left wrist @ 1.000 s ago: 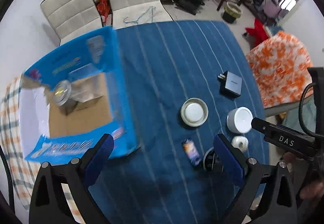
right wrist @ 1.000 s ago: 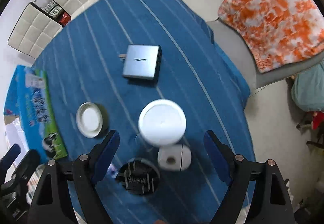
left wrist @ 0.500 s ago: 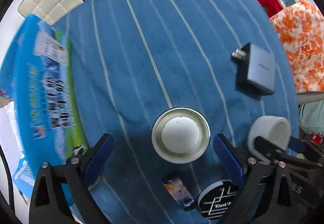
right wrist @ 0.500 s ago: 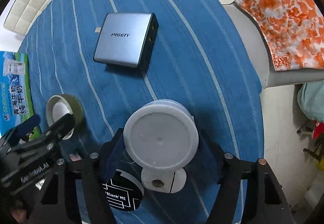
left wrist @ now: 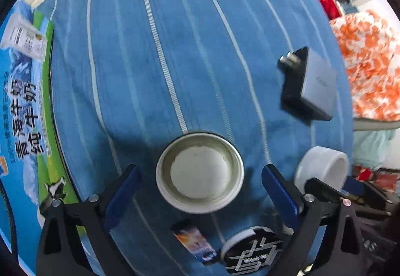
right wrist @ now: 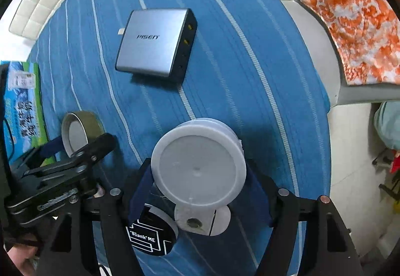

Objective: Organize rigid objects
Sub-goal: 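Grasp the small open tin with the left tool while the right tool grasps the white round container, then carry both into the blue box beside the silver tin and open both tools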

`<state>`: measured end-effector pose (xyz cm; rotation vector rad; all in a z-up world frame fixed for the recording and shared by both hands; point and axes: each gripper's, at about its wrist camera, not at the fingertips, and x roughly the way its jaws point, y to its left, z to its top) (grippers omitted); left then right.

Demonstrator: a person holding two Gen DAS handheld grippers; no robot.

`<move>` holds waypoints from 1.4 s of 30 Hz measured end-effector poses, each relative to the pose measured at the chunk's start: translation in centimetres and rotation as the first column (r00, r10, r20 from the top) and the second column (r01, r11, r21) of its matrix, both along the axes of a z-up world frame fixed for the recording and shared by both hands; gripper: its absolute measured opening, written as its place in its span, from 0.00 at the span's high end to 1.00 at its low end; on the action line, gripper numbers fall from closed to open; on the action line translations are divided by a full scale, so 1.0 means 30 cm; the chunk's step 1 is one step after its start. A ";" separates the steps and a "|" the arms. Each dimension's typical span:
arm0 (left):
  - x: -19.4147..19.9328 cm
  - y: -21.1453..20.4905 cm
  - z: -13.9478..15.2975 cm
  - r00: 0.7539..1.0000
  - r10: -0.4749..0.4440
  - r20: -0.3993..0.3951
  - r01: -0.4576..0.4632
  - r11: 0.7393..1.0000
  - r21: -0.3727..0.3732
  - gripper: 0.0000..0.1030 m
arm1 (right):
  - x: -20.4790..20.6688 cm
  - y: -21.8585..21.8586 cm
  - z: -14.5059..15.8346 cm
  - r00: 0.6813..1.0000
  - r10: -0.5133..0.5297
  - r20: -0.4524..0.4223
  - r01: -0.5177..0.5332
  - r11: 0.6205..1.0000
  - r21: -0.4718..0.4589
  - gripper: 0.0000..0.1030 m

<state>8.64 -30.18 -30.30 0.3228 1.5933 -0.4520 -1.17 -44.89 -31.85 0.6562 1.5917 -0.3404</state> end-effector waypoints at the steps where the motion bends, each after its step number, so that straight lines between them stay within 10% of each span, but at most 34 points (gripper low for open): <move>1: 0.004 -0.008 -0.013 1.000 -0.013 0.002 0.013 1.000 0.013 0.05 | 0.001 0.003 -0.006 1.000 0.004 -0.004 -0.004 1.000 -0.004 0.28; 8: -0.023 -0.043 -0.029 0.995 -0.058 0.081 0.053 0.996 0.065 0.40 | 0.008 0.009 -0.039 0.999 -0.030 -0.014 0.029 0.999 -0.046 0.29; 22: -0.145 0.024 0.098 0.974 -0.042 0.223 0.021 0.995 0.097 0.40 | -0.002 0.093 0.108 0.998 0.035 0.044 -0.027 0.985 -0.169 0.32; 42: -0.163 0.368 0.576 0.915 0.043 0.401 -0.024 0.998 -0.053 0.40 | 0.063 0.535 0.703 0.932 0.207 0.298 -0.128 0.956 -0.264 0.32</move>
